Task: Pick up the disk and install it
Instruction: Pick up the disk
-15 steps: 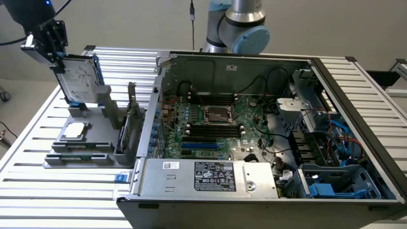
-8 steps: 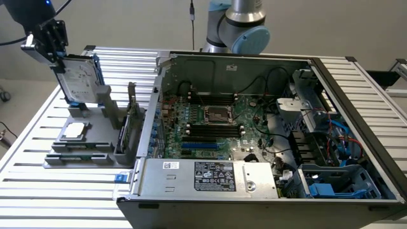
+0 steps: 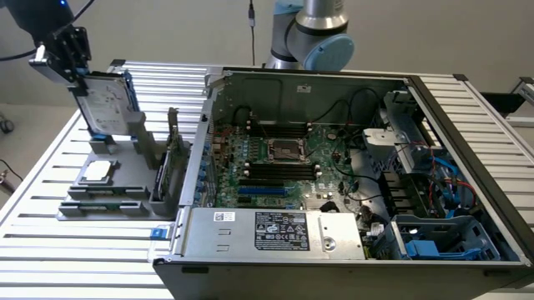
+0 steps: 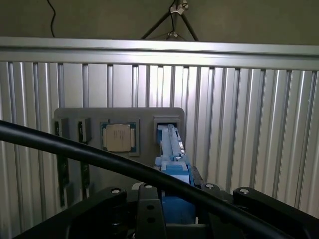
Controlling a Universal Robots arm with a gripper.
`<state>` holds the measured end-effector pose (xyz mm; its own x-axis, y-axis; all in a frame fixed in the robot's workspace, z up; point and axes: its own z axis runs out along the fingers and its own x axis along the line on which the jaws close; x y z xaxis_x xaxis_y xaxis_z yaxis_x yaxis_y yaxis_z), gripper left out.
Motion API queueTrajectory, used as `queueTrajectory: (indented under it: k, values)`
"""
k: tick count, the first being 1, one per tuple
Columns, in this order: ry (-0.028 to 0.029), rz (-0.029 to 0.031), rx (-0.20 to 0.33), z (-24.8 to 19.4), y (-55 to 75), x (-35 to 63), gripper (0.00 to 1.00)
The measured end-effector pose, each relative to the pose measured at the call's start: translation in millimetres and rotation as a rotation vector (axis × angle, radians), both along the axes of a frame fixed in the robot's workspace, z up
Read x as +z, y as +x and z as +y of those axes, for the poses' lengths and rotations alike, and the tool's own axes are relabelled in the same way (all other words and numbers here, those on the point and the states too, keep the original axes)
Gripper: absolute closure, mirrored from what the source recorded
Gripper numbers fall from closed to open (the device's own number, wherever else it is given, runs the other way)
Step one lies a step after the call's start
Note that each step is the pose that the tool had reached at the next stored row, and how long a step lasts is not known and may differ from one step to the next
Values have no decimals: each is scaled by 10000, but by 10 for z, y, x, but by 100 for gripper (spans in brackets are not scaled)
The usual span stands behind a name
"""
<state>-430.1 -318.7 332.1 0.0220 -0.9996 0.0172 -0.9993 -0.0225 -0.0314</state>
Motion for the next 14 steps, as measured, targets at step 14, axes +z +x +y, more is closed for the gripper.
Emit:
queueTrajectory:
  k: [14]
  values:
    - [0, -297, 6, 0, -67, -46, 67]
